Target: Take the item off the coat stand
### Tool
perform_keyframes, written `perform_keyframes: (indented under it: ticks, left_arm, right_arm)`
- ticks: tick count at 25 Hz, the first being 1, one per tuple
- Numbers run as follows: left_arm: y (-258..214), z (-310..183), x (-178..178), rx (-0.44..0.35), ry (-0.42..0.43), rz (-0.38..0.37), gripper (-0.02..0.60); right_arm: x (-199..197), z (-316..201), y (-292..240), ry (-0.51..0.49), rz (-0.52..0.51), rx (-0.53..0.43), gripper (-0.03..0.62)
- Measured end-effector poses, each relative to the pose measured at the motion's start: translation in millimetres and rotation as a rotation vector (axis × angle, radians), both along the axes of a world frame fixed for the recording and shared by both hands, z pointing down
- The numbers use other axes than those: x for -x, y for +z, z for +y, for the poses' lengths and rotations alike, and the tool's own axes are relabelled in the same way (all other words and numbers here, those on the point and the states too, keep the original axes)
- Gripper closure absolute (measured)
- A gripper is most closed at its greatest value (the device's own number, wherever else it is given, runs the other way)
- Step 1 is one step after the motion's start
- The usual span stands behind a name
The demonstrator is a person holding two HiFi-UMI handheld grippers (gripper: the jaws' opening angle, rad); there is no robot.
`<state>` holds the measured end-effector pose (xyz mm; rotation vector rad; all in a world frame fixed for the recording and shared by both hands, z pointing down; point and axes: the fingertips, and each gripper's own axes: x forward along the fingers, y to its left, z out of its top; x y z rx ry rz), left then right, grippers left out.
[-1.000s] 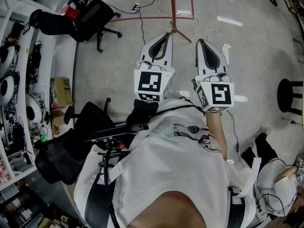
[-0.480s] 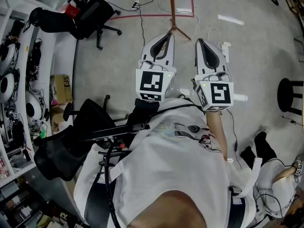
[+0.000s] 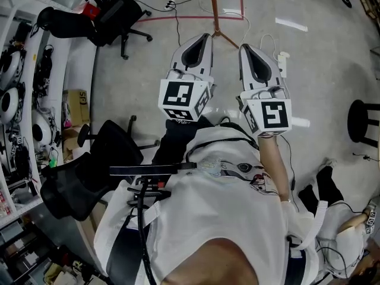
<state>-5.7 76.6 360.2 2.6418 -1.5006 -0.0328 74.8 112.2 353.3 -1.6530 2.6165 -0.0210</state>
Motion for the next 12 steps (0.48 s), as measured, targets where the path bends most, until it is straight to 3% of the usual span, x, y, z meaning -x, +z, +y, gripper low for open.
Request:
perform_keyframes:
  ticks: [4,12]
  left_arm:
    - [5,-2,5,0.065,0.007,0.093,0.578]
    - [25,-28,17,0.165,0.022,0.163,0.578]
  right_arm:
    - [-10,-6,3,0.006,-0.021,0.015,0.589]
    - [-8,-38,17,0.017,-0.043,0.053,0.589]
